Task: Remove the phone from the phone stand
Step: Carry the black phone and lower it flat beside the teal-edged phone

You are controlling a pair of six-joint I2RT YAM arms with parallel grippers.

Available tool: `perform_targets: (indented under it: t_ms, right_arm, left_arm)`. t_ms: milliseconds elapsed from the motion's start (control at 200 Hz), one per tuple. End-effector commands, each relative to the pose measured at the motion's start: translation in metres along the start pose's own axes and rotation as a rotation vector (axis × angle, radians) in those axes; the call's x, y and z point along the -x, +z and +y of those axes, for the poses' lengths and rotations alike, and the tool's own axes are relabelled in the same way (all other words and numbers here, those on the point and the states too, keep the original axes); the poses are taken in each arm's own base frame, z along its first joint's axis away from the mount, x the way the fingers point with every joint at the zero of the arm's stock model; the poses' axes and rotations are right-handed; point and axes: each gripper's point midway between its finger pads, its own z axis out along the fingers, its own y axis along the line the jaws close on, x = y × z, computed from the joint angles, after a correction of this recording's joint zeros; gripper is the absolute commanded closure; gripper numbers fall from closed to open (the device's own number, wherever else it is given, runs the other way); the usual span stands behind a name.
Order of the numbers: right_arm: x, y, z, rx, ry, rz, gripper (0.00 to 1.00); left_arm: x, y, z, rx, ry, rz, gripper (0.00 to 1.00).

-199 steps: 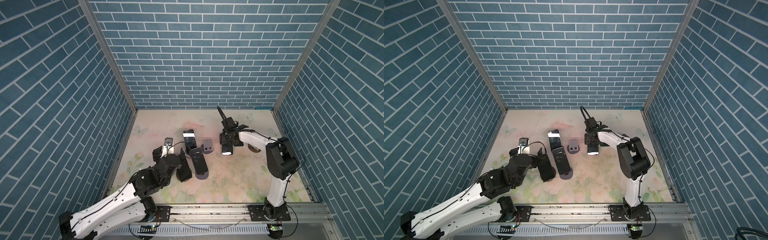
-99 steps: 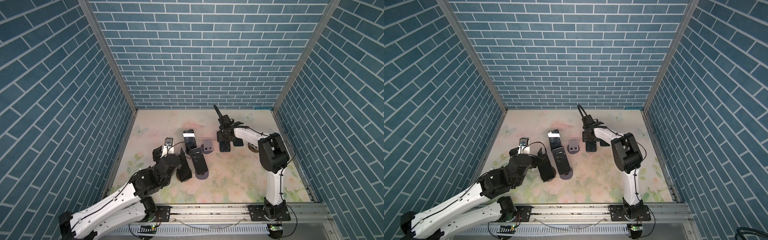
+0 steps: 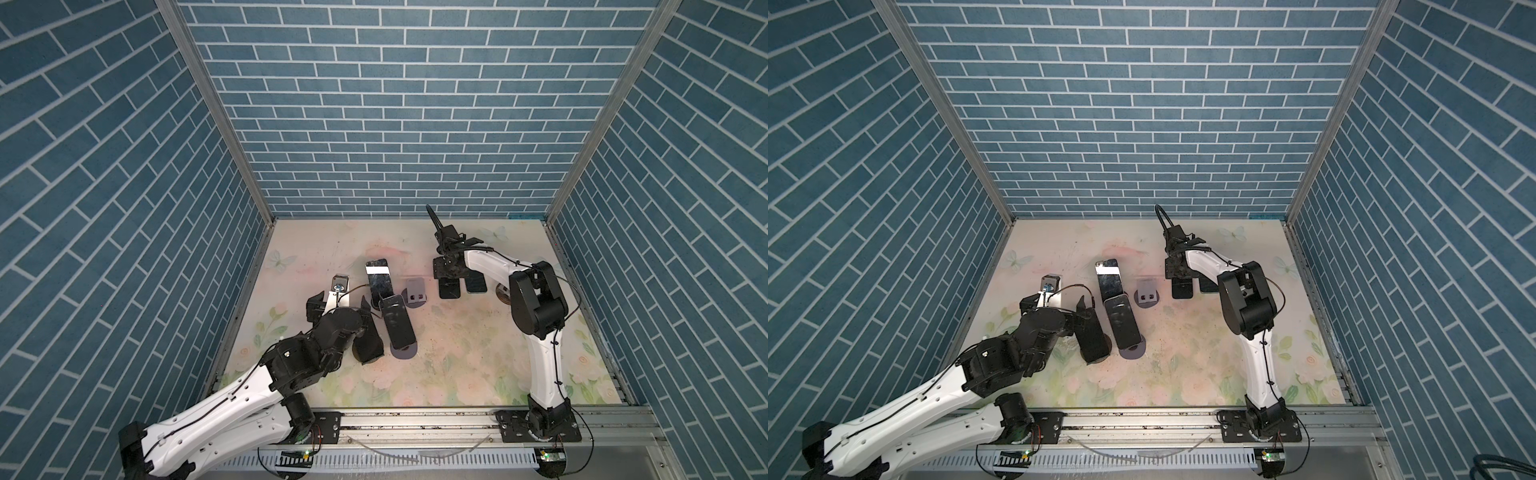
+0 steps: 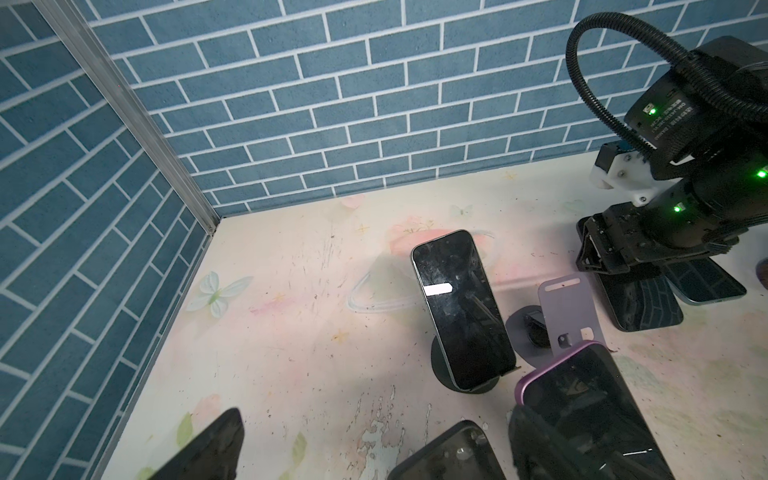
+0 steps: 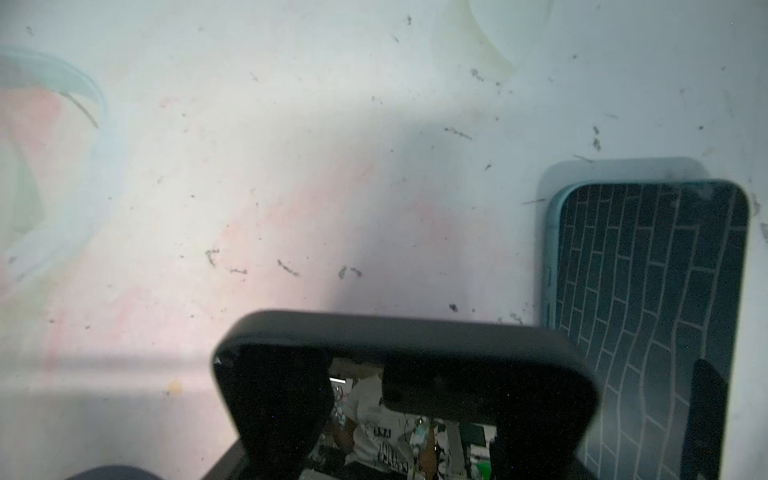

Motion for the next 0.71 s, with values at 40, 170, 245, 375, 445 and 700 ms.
perform_targets:
  t_ms: [40, 170, 245, 375, 445, 700]
  right_arm:
    - [-0.008, 0.021, -0.016, -0.075, -0.016, 0.041, 0.29]
    - [-0.009, 0.027, -0.019, -0.084, -0.013, 0.049, 0.28]
    - [-0.009, 0.030, -0.020, -0.088, -0.007, 0.053, 0.28]
    - [-0.011, 0.036, -0.021, -0.088, -0.002, 0.065, 0.27]
    - [-0.013, 0.039, -0.021, -0.089, -0.001, 0.071, 0.25]
    - [-0.017, 0.041, -0.023, -0.093, 0.012, 0.084, 0.21]
  left_arm:
    - [0.002, 0.002, 0.002, 0.017, 0.007, -0.008, 0.00]
    - [0.001, 0.002, 0.001, 0.018, 0.010, -0.006, 0.00]
    - [0.001, 0.002, 0.002, 0.018, 0.009, -0.007, 0.00]
    - [0.001, 0.003, 0.001, 0.018, 0.009, -0.006, 0.00]
    - [0.001, 0.003, 0.001, 0.017, 0.009, -0.005, 0.00]
    - [0.002, 0.003, 0.000, 0.014, 0.007, -0.005, 0.00]
